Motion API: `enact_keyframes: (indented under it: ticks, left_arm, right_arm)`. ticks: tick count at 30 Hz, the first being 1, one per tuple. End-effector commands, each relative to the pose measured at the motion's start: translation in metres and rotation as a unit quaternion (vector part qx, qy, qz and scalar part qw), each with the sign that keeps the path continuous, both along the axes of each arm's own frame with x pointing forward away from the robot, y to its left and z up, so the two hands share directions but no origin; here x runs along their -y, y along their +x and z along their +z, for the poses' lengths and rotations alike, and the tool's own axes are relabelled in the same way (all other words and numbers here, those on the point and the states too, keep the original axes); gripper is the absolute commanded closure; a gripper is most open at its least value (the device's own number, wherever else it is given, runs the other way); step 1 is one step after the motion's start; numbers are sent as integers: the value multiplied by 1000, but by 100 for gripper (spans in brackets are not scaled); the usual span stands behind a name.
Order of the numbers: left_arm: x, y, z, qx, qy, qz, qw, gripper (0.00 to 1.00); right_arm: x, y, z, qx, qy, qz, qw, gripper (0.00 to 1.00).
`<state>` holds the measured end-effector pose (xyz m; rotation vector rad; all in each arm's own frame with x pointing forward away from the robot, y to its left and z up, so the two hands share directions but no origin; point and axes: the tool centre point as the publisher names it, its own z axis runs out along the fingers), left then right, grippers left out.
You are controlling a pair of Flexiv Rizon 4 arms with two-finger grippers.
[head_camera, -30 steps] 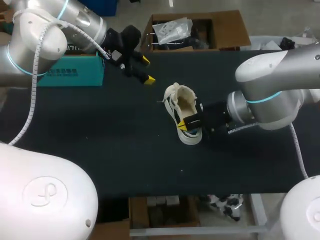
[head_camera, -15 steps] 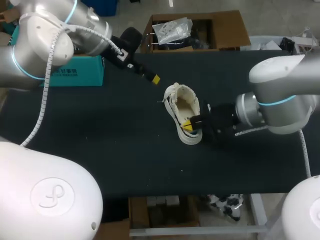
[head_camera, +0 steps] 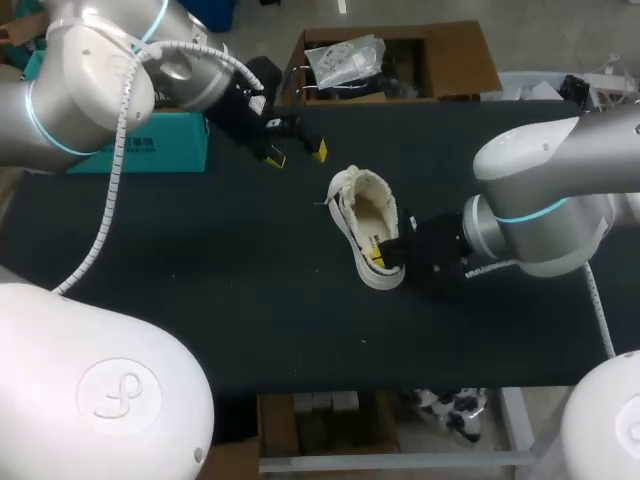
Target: Open the shoe tongue, take the insole out of the shoe, put the insole back into the shoe, and pack the shoe into the shoebox
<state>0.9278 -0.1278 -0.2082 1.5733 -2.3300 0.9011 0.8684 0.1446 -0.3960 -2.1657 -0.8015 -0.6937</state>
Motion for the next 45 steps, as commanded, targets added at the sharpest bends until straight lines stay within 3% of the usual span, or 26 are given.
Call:
enact_keyframes:
  ticks: [1,9,13,14,16,17,18,19,26,27,29,31,34,37,45]
  left_arm:
    - [1,-4,2,3,5,5,1000,0]
    - [1,-4,2,3,5,5,1000,0]
    - [9,-1,1,-41,-9,47,998,0]
    - [13,-1,-1,-59,4,68,996,0]
    - [20,-1,-3,-55,58,113,990,0]
    - [23,-1,-2,-29,114,156,981,0]
    - [23,-1,-2,-29,114,156,981,0]
    - [23,-1,-2,-29,114,156,981,0]
    - [23,-1,-2,-29,114,156,981,0]
    - [27,2,-8,-62,106,177,976,0]
    - [37,3,-24,-90,110,215,966,0]
    - [43,4,-35,-121,107,236,958,0]
    - [47,6,-51,-161,105,262,946,0]
    - [47,5,-65,-185,105,275,938,0]
    - [53,1,-85,-203,92,270,937,0]
  right_arm:
    - [-2,-6,-4,-1,-9,-9,1000,100]
    - [20,-22,47,47,9,-7,999,100]
    - [34,-24,69,66,17,7,998,100]
    - [36,-23,73,67,21,11,997,100]
    - [41,-22,80,72,23,29,997,100]
    - [44,-22,84,69,25,37,997,83]
    - [46,-21,87,65,25,42,997,73]
    - [46,-21,87,65,25,42,997,0]
    - [46,-21,87,65,25,42,997,0]
    - [46,-21,87,65,25,42,997,0]
    - [46,-21,87,65,25,42,997,0]
    - [52,-23,89,103,31,97,989,0]
    - [70,-24,94,131,25,149,980,0]
    - [90,-26,101,148,20,187,971,0]
    - [131,-30,118,179,-40,252,950,0]
